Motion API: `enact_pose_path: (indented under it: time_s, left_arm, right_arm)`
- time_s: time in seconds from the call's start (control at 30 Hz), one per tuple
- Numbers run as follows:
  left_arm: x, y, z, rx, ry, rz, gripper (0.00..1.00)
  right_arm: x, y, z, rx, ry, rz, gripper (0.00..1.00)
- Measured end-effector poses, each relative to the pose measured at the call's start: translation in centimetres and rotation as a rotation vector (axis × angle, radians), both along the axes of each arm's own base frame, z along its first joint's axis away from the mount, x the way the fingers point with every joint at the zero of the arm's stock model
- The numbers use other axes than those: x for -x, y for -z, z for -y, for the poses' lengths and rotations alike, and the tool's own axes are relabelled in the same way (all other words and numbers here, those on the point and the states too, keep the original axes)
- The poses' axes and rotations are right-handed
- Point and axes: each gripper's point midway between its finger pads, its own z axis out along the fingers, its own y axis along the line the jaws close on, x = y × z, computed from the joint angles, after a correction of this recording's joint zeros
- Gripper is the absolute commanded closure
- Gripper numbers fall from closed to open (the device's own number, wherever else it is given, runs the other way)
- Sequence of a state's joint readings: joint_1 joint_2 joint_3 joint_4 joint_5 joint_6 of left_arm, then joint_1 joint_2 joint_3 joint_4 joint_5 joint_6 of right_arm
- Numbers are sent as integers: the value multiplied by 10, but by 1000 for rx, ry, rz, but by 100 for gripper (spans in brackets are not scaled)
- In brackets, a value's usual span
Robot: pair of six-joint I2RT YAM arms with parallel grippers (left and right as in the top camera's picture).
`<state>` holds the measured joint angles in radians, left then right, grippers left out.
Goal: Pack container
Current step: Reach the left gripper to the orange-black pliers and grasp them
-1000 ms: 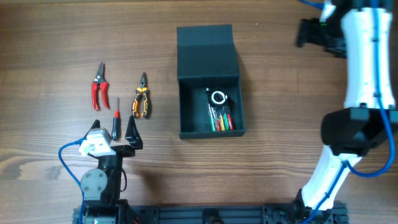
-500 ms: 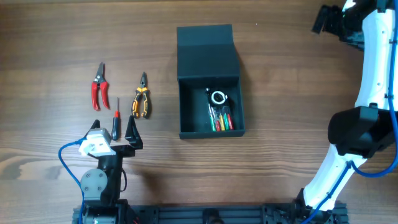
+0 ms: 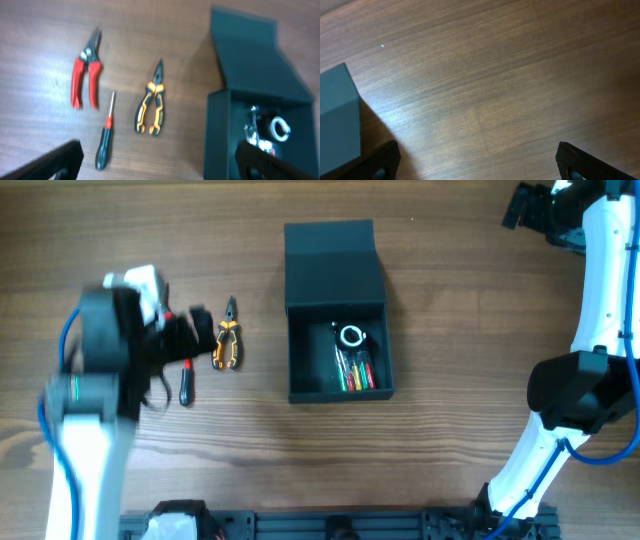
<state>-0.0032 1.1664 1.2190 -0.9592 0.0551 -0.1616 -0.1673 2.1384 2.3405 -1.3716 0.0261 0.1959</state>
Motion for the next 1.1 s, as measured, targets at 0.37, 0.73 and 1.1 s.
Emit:
enact_pose_path:
  time_s: [0.37, 0.73, 1.1]
  left_arm:
    - [-72, 114, 23, 26, 177, -388, 0]
    - [-70, 188, 41, -41, 224, -567, 1]
    - [-63, 188, 63, 23, 66, -603, 13]
  right_arm:
    - [0, 0, 0, 0, 0, 1, 0]
    - [0, 0, 0, 0, 0, 1, 0]
    - [0, 0, 0, 0, 0, 1, 0]
